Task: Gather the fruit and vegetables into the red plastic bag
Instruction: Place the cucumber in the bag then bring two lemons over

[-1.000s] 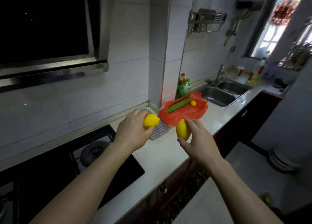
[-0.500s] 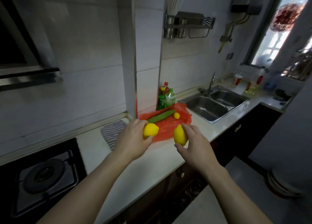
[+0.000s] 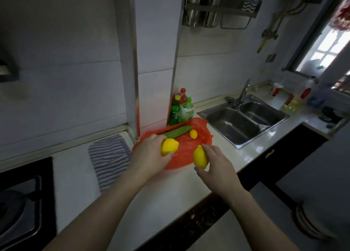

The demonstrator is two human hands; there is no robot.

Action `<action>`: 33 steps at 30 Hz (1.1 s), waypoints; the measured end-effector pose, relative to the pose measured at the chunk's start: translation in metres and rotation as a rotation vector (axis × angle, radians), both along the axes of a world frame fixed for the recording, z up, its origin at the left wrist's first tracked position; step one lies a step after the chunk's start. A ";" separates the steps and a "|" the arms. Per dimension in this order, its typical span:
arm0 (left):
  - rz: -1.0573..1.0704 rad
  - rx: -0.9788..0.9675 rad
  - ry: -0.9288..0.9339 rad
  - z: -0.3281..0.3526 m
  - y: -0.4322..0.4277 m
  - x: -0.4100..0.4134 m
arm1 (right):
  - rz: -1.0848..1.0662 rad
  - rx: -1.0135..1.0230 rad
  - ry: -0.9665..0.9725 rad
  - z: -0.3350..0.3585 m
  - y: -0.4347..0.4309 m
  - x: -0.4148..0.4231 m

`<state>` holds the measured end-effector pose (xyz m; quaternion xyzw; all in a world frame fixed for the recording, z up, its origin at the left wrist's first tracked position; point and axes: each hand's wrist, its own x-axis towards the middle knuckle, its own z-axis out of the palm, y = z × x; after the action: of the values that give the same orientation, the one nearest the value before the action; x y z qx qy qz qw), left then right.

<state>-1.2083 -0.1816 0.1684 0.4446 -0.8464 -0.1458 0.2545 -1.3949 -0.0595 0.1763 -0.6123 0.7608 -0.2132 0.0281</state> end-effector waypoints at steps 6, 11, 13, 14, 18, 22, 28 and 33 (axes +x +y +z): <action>0.013 0.071 0.007 -0.020 -0.065 -0.046 | 0.013 0.048 0.009 -0.012 -0.068 -0.041; 0.016 0.124 -0.013 -0.033 -0.103 -0.071 | 0.017 0.104 -0.002 -0.023 -0.109 -0.069; 0.027 0.139 -0.014 -0.038 -0.115 -0.080 | 0.029 0.122 -0.010 -0.028 -0.126 -0.080; 0.035 0.146 -0.016 -0.040 -0.121 -0.085 | 0.034 0.125 -0.015 -0.032 -0.134 -0.086; 0.068 0.192 -0.029 -0.055 -0.141 -0.111 | 0.071 0.155 -0.029 -0.050 -0.168 -0.112; 0.122 0.239 -0.059 -0.074 -0.158 -0.139 | 0.144 0.180 -0.039 -0.074 -0.199 -0.145; 0.222 0.320 -0.130 -0.112 -0.180 -0.186 | 0.238 0.237 -0.069 -0.118 -0.252 -0.191; 0.303 0.381 -0.146 -0.144 -0.200 -0.215 | 0.337 0.283 -0.044 -0.153 -0.291 -0.219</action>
<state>-1.4233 -0.3813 0.0247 0.6157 -0.7435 -0.2302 0.1233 -1.6143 -0.3502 0.0231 -0.7160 0.6693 -0.1099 0.1653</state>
